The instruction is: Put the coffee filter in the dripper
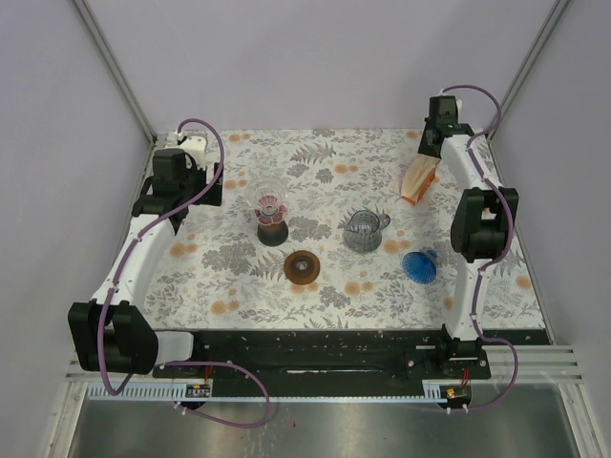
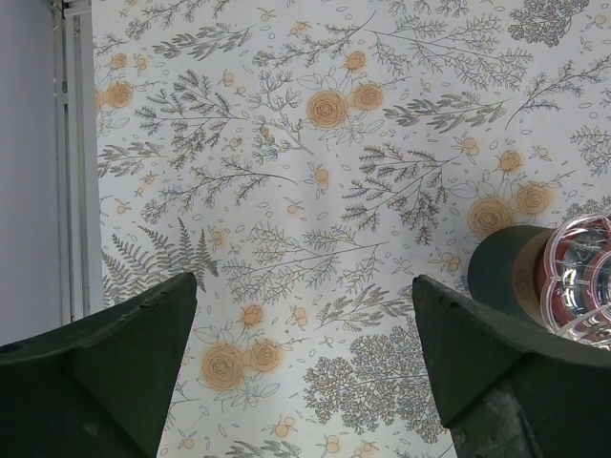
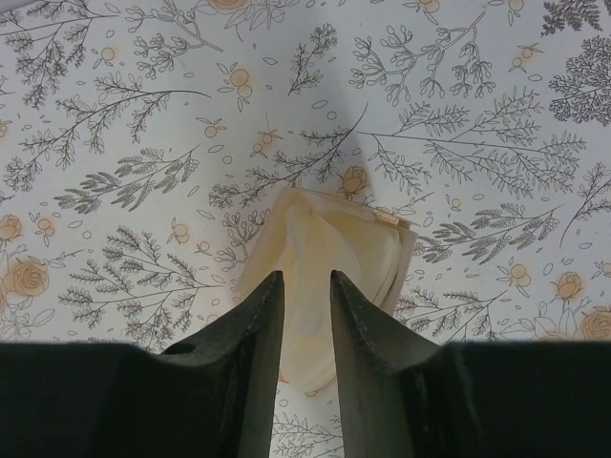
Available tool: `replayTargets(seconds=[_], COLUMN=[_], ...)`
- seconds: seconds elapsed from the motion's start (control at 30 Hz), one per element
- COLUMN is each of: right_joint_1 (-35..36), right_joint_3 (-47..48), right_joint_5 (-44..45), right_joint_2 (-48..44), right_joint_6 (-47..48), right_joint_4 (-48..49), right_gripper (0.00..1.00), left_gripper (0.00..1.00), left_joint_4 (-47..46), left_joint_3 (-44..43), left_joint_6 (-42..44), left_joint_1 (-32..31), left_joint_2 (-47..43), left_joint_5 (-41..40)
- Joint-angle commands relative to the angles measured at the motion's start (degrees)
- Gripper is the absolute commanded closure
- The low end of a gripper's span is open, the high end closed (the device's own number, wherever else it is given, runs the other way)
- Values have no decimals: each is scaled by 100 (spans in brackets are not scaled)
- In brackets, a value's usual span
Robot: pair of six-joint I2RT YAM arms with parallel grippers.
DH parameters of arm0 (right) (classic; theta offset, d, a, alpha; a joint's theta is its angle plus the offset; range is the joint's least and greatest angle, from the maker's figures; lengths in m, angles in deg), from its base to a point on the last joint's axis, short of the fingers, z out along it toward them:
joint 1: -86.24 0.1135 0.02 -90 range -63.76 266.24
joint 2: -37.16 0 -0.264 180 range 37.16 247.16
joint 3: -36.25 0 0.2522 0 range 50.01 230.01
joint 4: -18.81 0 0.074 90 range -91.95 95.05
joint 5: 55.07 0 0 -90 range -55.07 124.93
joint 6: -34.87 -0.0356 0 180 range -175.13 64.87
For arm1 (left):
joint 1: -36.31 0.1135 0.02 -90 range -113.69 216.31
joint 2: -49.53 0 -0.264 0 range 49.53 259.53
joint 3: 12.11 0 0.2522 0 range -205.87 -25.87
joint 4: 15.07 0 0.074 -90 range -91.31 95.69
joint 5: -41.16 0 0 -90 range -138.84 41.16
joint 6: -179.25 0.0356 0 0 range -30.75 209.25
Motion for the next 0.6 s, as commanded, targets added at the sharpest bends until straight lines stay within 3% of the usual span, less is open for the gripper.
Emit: replayTargets(seconds=[0.0, 0.57], right_joint_1=[-24, -24], right_joint_3=[208, 577], right_joint_5=[-49, -295], right_joint_2=[17, 421], right_joint_6=[98, 318], right_joint_4=[-38, -143], right_gripper=[66, 74], left_gripper=[1, 1], left_joint_4=[-151, -125], left_joint_3=[-186, -178], left_joint_6=[-88, -61], left_joint_1=[39, 74], left_joint_2=[-46, -90], left_joint_5=[-46, 51])
